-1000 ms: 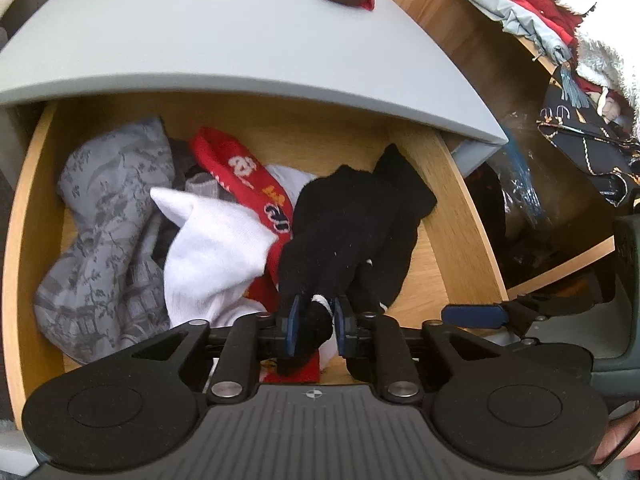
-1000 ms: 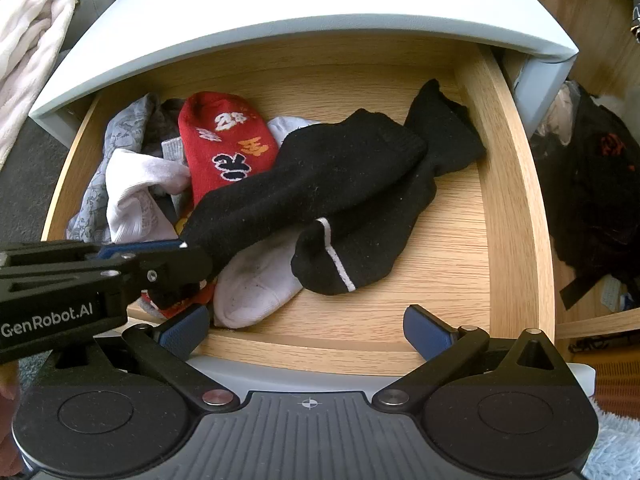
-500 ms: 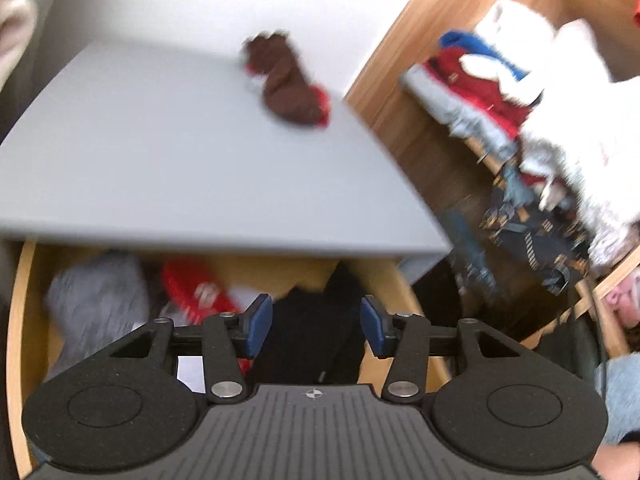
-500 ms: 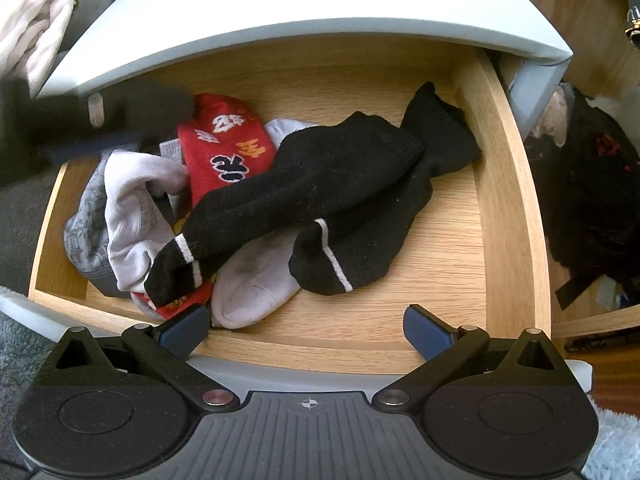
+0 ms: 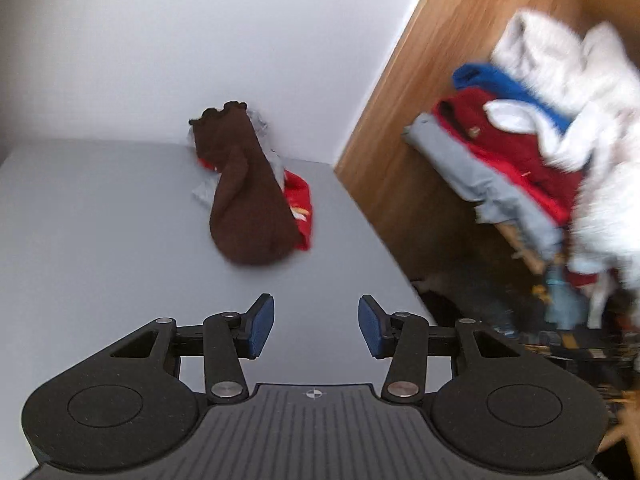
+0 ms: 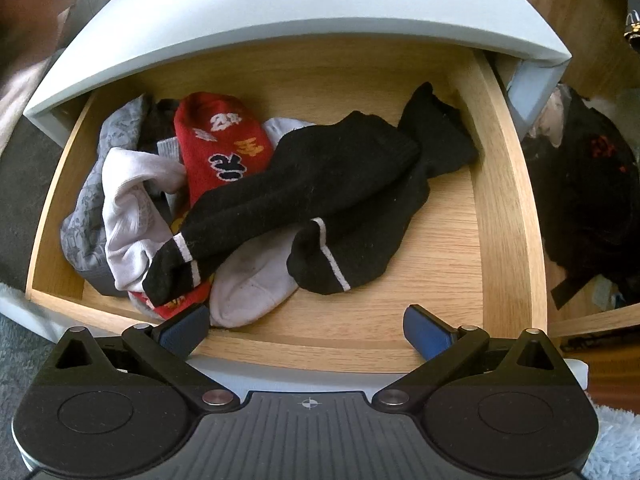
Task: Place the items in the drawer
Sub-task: 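Move the left tool to the brown sock on the nightstand, then close the left tool on the brown sock's cuff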
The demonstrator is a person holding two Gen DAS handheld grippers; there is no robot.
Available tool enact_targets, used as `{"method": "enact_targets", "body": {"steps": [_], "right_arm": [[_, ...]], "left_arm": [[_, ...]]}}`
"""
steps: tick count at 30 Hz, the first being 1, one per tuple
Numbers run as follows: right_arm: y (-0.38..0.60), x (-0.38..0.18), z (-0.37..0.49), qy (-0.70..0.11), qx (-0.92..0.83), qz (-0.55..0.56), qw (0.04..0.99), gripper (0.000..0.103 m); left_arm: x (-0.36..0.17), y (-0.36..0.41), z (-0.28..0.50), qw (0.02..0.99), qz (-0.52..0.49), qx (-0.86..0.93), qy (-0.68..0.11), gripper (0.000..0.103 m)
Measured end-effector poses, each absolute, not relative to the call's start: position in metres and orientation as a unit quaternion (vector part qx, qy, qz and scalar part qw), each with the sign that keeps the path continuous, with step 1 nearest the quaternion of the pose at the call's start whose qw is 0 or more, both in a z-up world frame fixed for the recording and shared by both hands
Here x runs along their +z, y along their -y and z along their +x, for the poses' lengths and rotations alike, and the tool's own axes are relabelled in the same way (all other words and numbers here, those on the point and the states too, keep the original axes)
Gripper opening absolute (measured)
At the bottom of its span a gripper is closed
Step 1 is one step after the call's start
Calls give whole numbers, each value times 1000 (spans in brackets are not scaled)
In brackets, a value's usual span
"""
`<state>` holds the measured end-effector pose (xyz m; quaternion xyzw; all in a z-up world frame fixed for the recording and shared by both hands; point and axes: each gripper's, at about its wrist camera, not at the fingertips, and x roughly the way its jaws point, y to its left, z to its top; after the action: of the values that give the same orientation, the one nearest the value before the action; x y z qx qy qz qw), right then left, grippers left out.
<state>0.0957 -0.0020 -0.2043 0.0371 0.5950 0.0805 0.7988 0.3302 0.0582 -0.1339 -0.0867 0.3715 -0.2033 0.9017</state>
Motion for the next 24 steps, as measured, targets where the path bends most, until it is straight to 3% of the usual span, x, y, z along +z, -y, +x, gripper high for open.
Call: {"method": "enact_targets", "body": {"steps": [7, 10, 12, 17, 24], "right_arm": [[0, -206, 98, -602, 87, 42, 793, 103], [0, -206, 98, -603, 88, 44, 792, 103], [-1, -206, 97, -603, 88, 43, 791, 103], [-3, -207, 98, -605, 92, 45, 790, 103], [-7, -208, 100, -607, 98, 49, 787, 103]], "left_arm": [[-139, -46, 377, 913, -84, -138, -373, 45], [-140, -39, 389, 919, -57, -120, -371, 32], [-141, -35, 397, 916, -41, -116, -382, 10], [-142, -33, 395, 911, -16, -126, -392, 5], [-148, -54, 360, 896, -2, -145, -420, 4]]}}
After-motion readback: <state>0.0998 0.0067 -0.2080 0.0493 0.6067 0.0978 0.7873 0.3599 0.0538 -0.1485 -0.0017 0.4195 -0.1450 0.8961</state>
